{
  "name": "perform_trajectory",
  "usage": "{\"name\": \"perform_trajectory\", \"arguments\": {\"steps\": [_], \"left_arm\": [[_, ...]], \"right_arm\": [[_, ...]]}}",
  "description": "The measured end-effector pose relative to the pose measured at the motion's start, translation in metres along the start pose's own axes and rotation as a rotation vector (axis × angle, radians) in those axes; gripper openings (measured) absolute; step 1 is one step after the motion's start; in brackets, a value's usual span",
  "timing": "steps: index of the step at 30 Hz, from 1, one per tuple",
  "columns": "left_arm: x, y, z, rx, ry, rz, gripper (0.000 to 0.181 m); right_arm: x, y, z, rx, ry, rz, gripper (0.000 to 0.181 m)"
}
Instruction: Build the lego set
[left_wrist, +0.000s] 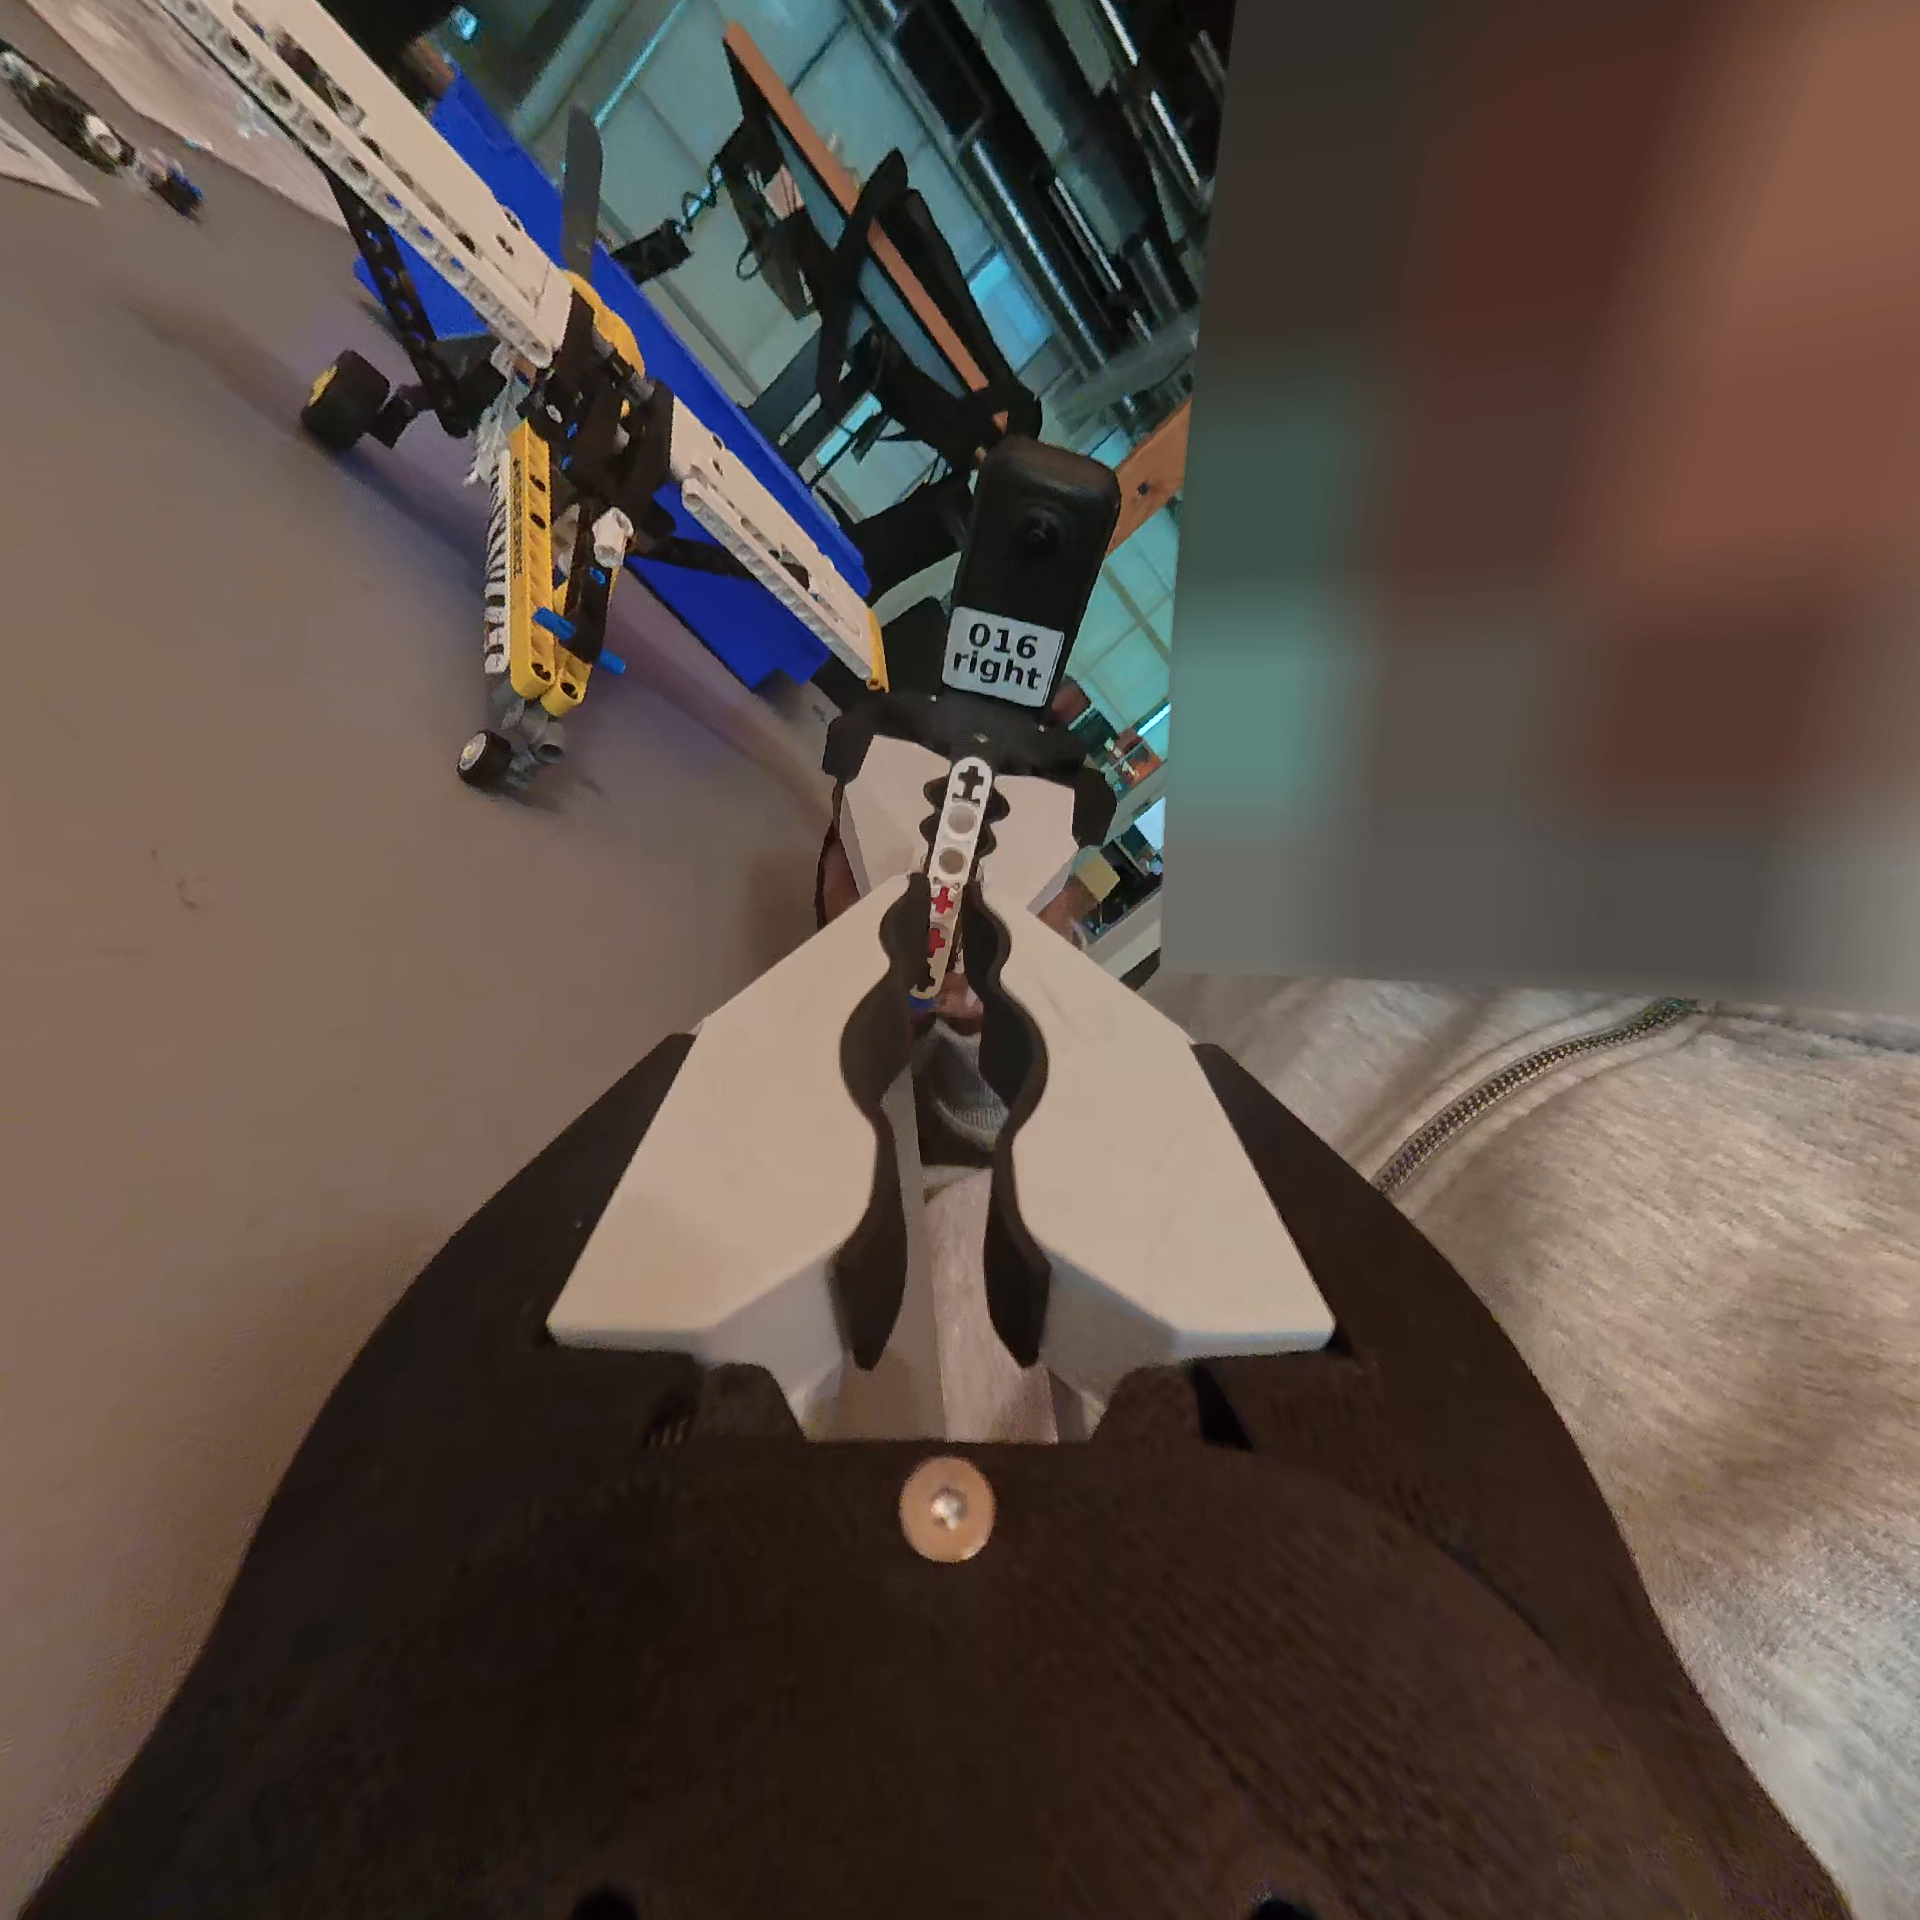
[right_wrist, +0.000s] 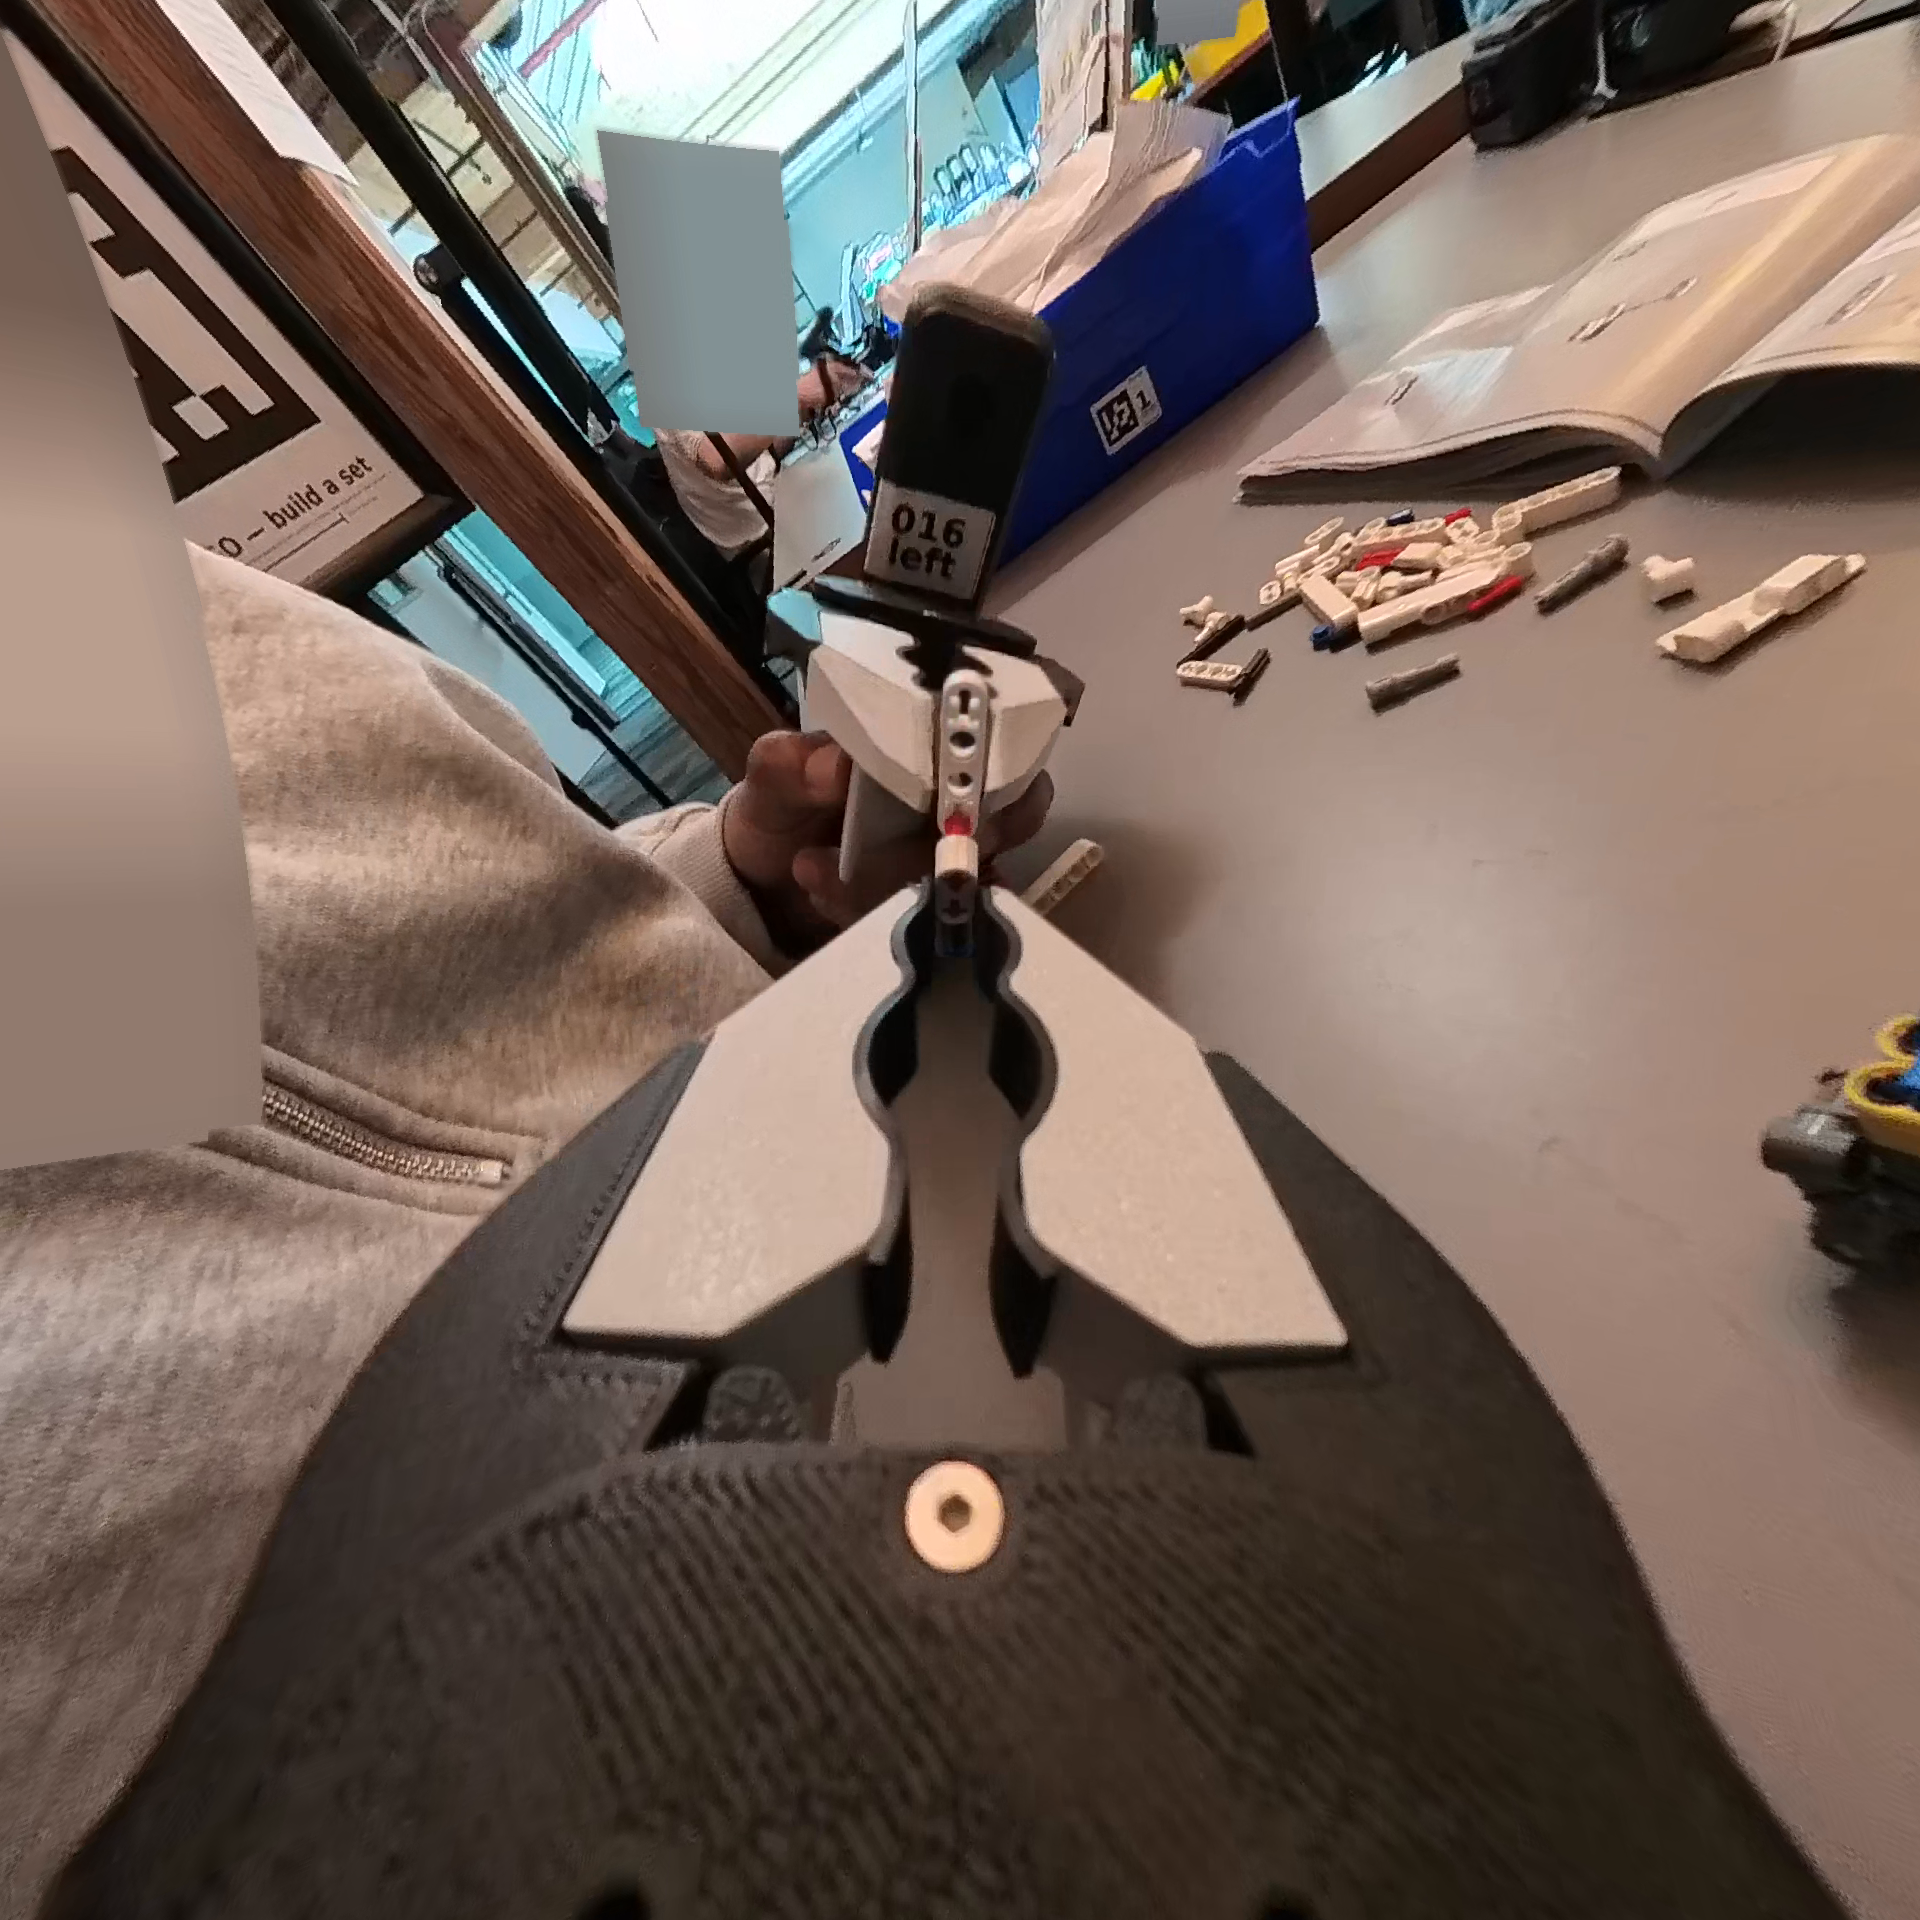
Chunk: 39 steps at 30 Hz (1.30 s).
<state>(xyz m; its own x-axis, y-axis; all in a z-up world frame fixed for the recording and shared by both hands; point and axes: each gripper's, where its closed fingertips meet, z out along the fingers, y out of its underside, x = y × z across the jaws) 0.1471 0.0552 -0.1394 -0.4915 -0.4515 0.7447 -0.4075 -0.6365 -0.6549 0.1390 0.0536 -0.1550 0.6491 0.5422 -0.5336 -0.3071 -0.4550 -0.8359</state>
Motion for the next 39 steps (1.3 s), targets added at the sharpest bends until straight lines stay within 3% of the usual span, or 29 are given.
{"name": "perform_trajectory", "arguments": {"steps": [10, 18, 23, 32, 39], "left_arm": [[-0.004, 0.019, -0.004, -0.152, -0.03, 0.004, 0.003], [-0.007, 0.006, -0.008, -0.064, -0.045, -0.009, 0.003], [-0.008, 0.006, -0.006, -0.063, -0.053, -0.003, 0.003], [-0.01, -0.009, -0.013, 0.028, -0.044, -0.02, 0.0], [-0.012, -0.007, -0.013, 0.015, -0.102, 0.043, 0.0]], "right_arm": [[-0.002, 0.02, 0.004, -0.136, -0.002, 0.0, 0.005], [0.002, -0.005, -0.003, 0.031, 0.005, -0.001, 0.008], [0.003, -0.005, -0.004, 0.036, 0.016, -0.007, 0.0], [0.031, -0.025, -0.046, 0.1, 0.244, -0.138, 0.004], [0.04, 0.007, -0.031, -0.104, 0.295, -0.188, 0.009]]}}
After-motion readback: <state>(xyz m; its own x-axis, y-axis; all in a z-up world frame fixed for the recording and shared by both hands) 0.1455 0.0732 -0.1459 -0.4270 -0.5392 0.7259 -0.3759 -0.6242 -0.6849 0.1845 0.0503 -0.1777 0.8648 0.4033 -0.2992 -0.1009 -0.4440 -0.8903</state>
